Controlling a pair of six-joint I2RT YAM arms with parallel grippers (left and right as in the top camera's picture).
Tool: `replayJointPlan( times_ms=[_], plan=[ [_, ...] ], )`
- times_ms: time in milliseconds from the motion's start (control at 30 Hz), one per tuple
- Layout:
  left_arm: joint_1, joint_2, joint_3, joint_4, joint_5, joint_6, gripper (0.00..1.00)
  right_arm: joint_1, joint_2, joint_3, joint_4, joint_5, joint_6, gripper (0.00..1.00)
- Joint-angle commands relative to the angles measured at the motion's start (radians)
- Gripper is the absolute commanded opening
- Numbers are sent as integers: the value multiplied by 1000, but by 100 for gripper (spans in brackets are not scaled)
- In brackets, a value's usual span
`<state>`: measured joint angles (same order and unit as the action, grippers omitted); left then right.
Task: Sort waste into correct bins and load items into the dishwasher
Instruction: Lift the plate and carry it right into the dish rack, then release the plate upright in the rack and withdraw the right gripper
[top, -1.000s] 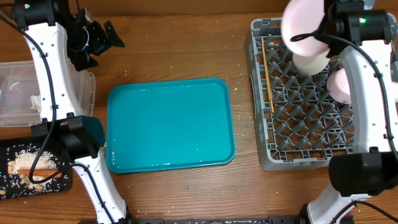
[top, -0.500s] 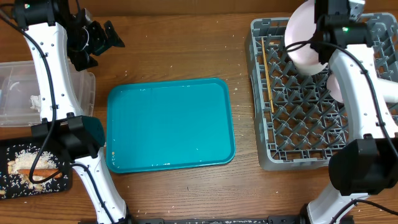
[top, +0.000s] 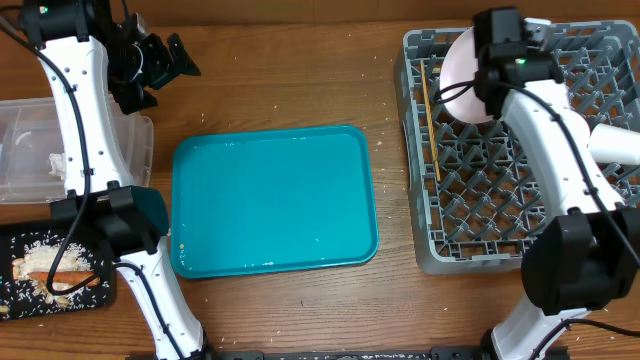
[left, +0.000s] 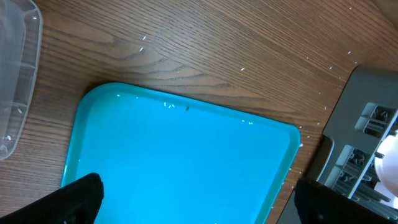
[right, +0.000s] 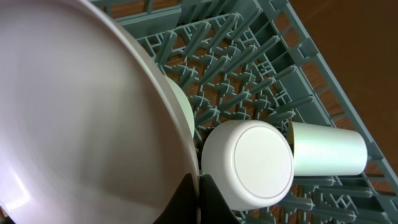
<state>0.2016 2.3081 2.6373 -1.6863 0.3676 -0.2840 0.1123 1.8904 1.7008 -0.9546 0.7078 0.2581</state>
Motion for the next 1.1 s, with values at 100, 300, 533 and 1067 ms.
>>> replayJointPlan(
  times_ms=[100, 300, 533, 1067],
  plan=[
    [-6, 5, -2, 0, 14, 15, 100, 31, 33, -11, 6, 93, 3, 4],
    [-6, 6, -2, 0, 14, 15, 100, 71, 23, 3, -25, 92, 22, 20],
    [-6, 5, -2, 0, 14, 15, 100, 133, -58, 123, -114, 26, 117, 49],
    [-7, 6, -2, 0, 14, 15, 100, 138, -449, 198, -502, -384, 366, 90]
  ],
)
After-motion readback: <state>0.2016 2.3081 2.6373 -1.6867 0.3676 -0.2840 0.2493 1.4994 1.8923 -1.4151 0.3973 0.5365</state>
